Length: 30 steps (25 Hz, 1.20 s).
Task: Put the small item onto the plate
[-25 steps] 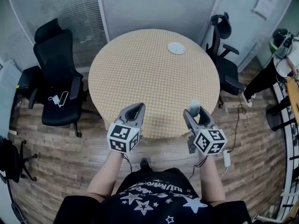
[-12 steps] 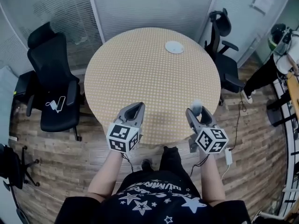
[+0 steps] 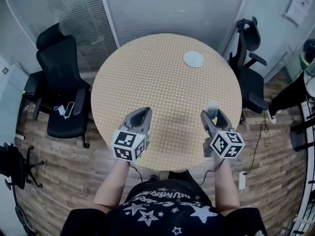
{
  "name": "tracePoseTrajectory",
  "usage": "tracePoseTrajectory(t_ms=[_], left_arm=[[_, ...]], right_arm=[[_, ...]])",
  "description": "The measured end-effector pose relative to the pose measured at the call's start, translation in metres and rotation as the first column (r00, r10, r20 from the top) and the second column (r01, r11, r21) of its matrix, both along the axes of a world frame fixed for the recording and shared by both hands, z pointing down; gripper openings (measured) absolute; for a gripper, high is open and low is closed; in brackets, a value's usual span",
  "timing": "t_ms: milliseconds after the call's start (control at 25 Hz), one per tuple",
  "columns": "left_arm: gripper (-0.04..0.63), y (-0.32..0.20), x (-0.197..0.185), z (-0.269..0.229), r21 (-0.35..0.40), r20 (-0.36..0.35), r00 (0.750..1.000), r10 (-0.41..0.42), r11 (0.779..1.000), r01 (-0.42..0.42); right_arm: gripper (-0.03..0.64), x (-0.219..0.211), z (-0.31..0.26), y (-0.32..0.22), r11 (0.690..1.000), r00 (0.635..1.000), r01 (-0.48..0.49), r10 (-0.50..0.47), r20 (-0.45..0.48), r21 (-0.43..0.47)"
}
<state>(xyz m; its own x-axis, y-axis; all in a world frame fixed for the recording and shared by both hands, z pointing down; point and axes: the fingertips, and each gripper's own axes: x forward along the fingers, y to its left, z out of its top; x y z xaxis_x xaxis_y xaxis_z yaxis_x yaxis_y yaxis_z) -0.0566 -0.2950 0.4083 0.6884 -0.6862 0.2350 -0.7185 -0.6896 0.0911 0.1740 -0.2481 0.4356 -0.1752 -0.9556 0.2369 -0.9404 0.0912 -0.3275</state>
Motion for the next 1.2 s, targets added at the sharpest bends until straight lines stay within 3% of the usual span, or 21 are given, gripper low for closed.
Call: tracePoseTrajectory(t_ms=[680, 1000, 1200], left_arm=[[0.008, -0.141, 0.094, -0.005, -0.005, 0.046, 0.997, -0.054, 0.999, 0.054], [0.008, -0.198, 0.121, 0.009, -0.004, 0.08, 0.995, -0.055, 0.998, 0.055], [0.008, -0.222, 0.127, 0.034, -0.042, 0.09, 0.994, -0.058, 0.997, 0.062]], right_arm=[[0.302, 0.095, -0.004, -0.162, 0.996, 0.996, 0.091, -0.091, -0.025, -0.007], [0.302, 0.106, 0.021, -0.233, 0.989, 0.989, 0.143, -0.144, -0.023, -0.044], [0.302, 0.112, 0.043, -0.271, 0.984, 0.985, 0.163, -0.166, -0.039, -0.073]])
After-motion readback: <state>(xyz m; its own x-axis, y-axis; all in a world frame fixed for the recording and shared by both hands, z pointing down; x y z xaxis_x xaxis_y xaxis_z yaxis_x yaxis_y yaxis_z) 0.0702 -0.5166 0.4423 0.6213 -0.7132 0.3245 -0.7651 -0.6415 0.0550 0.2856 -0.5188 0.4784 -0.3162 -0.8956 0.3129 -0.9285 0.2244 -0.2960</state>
